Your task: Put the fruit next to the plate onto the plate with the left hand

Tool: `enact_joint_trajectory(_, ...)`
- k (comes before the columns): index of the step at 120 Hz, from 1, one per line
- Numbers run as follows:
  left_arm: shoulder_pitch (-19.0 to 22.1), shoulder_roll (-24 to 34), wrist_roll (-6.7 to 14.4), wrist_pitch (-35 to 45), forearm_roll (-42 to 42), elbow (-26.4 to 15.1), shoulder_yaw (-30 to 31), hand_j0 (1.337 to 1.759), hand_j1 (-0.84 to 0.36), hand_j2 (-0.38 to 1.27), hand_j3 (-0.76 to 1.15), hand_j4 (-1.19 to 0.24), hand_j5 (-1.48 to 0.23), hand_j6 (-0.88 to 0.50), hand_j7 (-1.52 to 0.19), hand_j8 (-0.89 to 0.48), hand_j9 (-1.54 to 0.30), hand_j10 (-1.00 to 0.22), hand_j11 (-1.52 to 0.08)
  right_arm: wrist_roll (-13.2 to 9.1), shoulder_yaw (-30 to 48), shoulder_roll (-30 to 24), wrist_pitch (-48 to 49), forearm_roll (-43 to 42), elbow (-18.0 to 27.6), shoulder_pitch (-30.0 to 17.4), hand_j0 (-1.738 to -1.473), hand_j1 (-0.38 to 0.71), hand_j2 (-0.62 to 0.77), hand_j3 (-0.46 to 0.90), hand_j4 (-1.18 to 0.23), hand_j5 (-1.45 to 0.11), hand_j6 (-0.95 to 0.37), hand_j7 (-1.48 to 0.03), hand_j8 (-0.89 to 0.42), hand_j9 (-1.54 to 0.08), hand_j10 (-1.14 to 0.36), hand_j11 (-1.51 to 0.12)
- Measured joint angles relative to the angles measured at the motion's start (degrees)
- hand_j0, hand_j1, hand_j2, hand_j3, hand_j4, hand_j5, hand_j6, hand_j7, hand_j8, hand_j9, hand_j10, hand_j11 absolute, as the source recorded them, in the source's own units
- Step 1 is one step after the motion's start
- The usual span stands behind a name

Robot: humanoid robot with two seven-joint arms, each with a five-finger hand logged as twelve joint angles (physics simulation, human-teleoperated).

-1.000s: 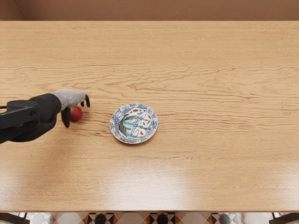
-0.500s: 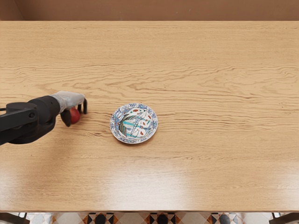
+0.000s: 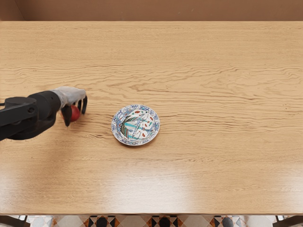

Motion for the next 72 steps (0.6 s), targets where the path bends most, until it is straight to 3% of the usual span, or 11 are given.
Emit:
enact_joint_trajectory(31,-3.3,-0.6,0.0,-0.2,-1.6,0.0,-1.1,1.651,-0.22,0.43,0.0,-0.71,-1.04,-0.56,-1.0,-0.47,-0.99,-0.64,-0.99,0.0,0.0,0.0,0.0,0.0,0.0,0.0,-1.658,-0.33,0.0,0.0,-0.02,-0.02,-0.02,-0.02,-0.02,-0.02,-0.02,-0.02)
enact_joint_trajectory(34,-3.3,-1.2,0.0,-0.3,-1.7,0.0,-1.4,1.651,-0.2,0.39,0.0,-0.71,-1.03,-0.56,-0.99,-0.47,-0.99,-0.64,-0.99,0.0,0.0,0.0,0.0,0.0,0.0,0.0,-1.658,-0.33,0.0,0.0,-0.02,-0.02,-0.02,-0.02,-0.02,-0.02,-0.02,-0.02)
enact_joint_trajectory(72,-5.3,-10.9,0.0,0.1,-3.8,0.0,-4.7,1.653,-0.3,0.6,0.0,-0.7,-1.02,-0.51,-0.99,-0.47,-0.99,-0.61,-0.98,0.0,0.0,0.0,0.0,0.0,0.0,0.0,-1.658,-0.33,0.0,0.0,-0.02,-0.02,-0.02,-0.02,-0.02,-0.02,-0.02,-0.02)
